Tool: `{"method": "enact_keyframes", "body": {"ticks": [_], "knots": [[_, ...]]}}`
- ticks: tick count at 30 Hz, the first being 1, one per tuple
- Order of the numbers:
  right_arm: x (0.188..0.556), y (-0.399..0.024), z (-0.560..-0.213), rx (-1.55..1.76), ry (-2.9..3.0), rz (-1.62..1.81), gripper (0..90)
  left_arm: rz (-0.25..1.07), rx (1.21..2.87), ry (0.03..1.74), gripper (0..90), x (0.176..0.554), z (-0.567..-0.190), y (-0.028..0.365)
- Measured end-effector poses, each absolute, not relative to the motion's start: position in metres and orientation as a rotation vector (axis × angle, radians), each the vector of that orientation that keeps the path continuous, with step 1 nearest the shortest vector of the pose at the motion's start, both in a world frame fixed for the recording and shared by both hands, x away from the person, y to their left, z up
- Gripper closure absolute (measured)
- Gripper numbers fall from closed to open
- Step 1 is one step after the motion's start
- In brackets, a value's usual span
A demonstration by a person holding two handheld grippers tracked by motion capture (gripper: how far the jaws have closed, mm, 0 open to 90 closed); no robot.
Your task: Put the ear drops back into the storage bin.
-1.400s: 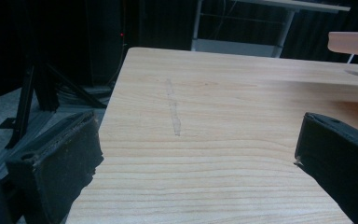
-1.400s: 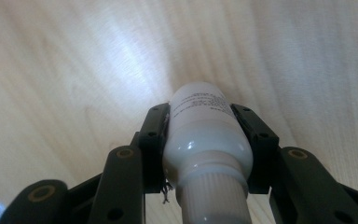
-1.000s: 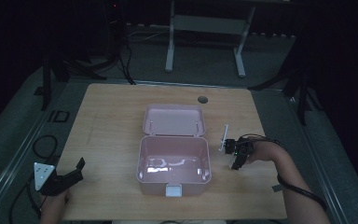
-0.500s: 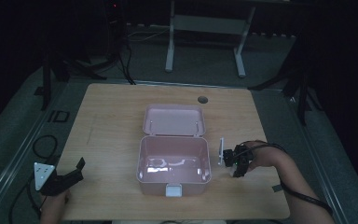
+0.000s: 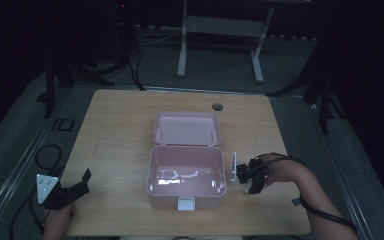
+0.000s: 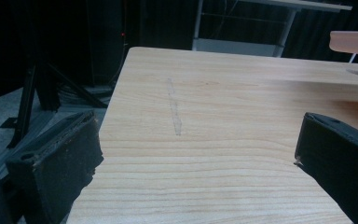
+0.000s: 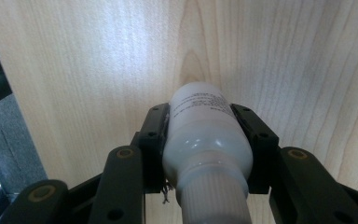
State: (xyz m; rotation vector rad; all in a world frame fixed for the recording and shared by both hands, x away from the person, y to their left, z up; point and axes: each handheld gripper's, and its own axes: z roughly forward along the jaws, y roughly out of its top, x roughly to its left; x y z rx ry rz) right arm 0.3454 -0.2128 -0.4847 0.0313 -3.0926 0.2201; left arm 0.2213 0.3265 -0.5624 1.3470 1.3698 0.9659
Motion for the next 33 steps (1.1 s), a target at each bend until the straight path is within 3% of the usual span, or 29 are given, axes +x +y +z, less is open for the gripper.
{"method": "enact_keyframes", "body": {"ticks": [33], "knots": [[0.337, -0.198, -0.427, -0.028, -3.111, 0.181, 59.7, 0.964, 1.344, 1.371, 0.5, 0.221, -0.562, 0.327]]}}
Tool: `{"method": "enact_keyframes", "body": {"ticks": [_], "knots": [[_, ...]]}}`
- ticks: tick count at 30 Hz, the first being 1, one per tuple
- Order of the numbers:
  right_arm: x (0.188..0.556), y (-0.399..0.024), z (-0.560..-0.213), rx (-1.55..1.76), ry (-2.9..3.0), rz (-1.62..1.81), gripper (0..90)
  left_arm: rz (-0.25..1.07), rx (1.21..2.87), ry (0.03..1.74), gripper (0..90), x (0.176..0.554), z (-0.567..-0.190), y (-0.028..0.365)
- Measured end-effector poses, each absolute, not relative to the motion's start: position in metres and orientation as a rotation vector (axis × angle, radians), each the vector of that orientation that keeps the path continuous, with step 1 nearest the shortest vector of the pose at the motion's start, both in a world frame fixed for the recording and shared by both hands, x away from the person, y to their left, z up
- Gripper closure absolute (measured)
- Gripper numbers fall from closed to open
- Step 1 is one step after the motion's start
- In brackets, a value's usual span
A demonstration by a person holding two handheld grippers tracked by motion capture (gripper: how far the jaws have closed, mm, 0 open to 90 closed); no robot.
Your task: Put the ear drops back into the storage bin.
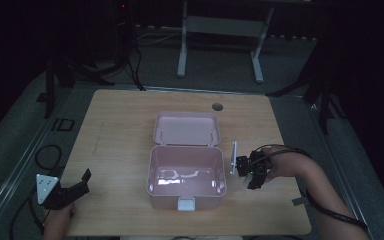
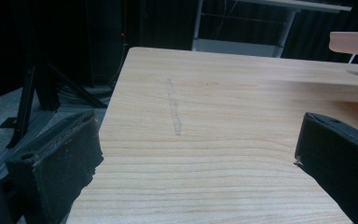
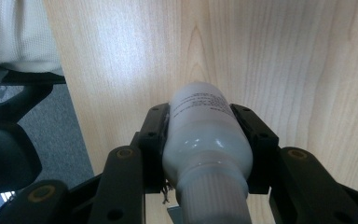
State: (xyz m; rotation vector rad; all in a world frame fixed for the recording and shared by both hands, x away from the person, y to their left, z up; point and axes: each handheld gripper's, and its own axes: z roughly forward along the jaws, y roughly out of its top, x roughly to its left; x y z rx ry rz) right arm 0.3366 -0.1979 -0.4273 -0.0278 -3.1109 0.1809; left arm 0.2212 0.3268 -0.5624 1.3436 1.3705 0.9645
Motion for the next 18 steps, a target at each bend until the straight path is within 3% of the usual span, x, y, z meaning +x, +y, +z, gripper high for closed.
{"method": "enact_keyframes", "body": {"ticks": [18], "knots": [[0.340, -0.176, -0.374, -0.036, -3.175, 0.121, 59.7, 0.963, 1.343, 1.370, 0.4, 0.221, -0.562, 0.327]]}}
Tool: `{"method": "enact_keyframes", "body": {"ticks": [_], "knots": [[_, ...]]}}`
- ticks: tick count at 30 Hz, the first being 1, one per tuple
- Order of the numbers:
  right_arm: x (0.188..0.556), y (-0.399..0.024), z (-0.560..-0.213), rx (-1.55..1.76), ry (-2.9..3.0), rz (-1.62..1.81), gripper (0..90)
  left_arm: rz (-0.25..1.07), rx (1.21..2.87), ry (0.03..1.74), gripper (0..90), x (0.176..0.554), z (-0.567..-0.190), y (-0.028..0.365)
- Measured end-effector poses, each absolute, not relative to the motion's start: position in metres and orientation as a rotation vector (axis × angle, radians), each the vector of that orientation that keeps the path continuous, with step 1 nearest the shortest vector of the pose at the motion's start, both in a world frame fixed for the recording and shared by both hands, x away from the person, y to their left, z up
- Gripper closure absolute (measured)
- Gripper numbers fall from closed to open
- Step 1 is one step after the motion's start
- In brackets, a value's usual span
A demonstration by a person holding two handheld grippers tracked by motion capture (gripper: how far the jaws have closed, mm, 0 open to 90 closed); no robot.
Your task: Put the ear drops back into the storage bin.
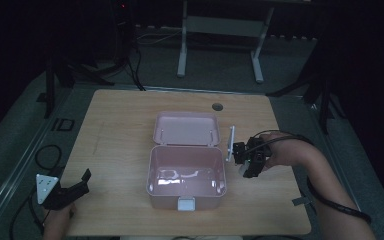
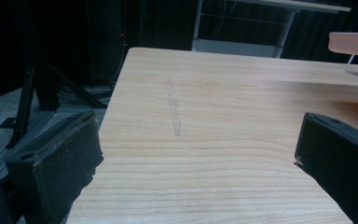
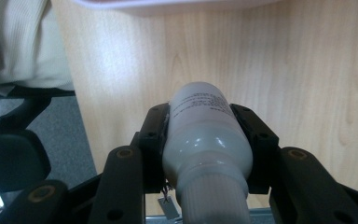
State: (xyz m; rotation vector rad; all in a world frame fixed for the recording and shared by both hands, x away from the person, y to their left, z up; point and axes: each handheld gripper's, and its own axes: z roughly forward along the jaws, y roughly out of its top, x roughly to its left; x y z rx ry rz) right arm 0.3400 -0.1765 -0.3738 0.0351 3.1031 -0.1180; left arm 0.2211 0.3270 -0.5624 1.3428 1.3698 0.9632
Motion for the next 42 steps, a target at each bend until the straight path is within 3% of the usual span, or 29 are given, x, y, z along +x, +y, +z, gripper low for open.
{"method": "enact_keyframes", "body": {"ticks": [22, 42], "knots": [[0.333, -0.124, -0.361, -0.116, 3.097, -0.084, 59.7, 0.963, 1.344, 1.369, 0.5, 0.221, -0.562, 0.327], [0.329, -0.075, -0.377, -0.291, 3.113, -0.112, 59.7, 0.962, 1.343, 1.366, 0.4, 0.221, -0.562, 0.327]]}}
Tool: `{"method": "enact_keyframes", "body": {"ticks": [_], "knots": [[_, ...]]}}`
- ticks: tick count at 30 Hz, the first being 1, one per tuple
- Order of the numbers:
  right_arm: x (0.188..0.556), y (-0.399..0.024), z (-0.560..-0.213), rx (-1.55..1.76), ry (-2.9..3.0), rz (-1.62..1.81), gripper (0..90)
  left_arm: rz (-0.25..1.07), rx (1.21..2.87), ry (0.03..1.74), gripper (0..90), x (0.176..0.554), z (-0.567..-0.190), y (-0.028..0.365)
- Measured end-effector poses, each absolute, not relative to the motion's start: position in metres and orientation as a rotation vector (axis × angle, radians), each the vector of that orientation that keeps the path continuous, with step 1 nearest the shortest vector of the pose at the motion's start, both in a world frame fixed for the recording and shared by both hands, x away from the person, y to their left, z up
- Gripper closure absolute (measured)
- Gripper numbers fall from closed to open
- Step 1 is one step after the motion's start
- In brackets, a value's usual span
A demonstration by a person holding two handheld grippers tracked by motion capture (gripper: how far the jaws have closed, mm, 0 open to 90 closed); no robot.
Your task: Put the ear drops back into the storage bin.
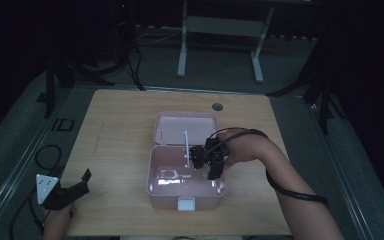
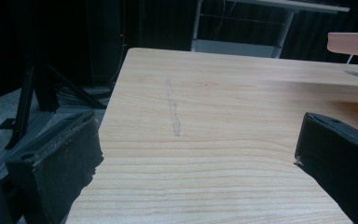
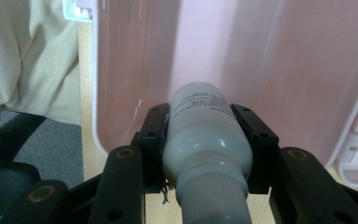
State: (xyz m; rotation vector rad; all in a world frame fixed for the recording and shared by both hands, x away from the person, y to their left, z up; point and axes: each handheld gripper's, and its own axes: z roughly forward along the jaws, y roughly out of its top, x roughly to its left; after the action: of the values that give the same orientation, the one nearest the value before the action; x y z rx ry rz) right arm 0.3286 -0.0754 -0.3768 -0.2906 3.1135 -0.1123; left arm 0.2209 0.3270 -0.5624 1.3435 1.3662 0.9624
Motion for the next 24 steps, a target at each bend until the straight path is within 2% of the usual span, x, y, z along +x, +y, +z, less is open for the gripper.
{"method": "enact_keyframes", "body": {"ticks": [24], "knots": [[0.334, -0.072, -0.444, -0.439, 3.139, -0.154, 59.6, 0.961, 1.345, 1.366, 0.5, 0.221, -0.562, 0.327]]}}
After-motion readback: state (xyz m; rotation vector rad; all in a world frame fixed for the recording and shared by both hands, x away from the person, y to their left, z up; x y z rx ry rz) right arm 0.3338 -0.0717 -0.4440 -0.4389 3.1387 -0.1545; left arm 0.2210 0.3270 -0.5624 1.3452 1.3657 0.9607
